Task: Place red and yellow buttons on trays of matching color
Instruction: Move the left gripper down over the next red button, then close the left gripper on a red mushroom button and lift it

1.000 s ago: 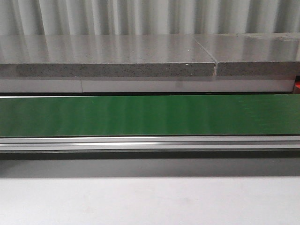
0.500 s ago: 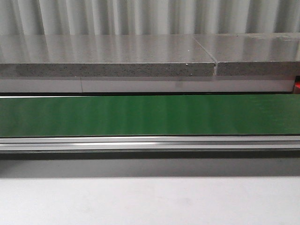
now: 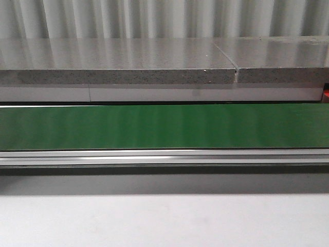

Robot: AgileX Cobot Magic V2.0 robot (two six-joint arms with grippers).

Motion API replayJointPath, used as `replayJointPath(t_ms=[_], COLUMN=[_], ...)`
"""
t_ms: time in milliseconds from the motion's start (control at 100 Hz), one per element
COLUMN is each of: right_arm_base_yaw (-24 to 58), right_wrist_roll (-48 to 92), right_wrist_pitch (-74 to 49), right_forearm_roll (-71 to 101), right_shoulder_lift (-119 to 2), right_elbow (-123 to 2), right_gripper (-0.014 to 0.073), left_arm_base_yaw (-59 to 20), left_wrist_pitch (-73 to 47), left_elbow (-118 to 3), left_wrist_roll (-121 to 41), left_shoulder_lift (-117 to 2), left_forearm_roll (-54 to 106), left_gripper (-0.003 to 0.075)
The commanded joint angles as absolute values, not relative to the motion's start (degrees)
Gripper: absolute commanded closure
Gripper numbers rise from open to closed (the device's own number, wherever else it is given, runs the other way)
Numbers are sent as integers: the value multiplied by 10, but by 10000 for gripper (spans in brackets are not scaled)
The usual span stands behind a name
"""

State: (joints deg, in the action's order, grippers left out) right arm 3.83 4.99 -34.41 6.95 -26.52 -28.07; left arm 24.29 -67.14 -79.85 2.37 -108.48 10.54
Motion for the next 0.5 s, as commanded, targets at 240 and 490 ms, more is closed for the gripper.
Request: replayJointPath(t_ms=[240,490], right_arm_base_yaw=[40,40], right_wrist_roll=[56,56], right_wrist_pitch=[-306,-306], right_forearm_roll=[69,69], right_shoulder_lift=[-266,-266], right_elbow=[-296,-296], right_gripper=[666,666], left_arm_base_yaw=[242,242], left_wrist_pitch=[-665,-662], left_elbow=[-815,-815], left_wrist_roll=[28,5], left_shoulder_lift=[-1058,-995], left_forearm_roll=[118,111], left_gripper=[556,556])
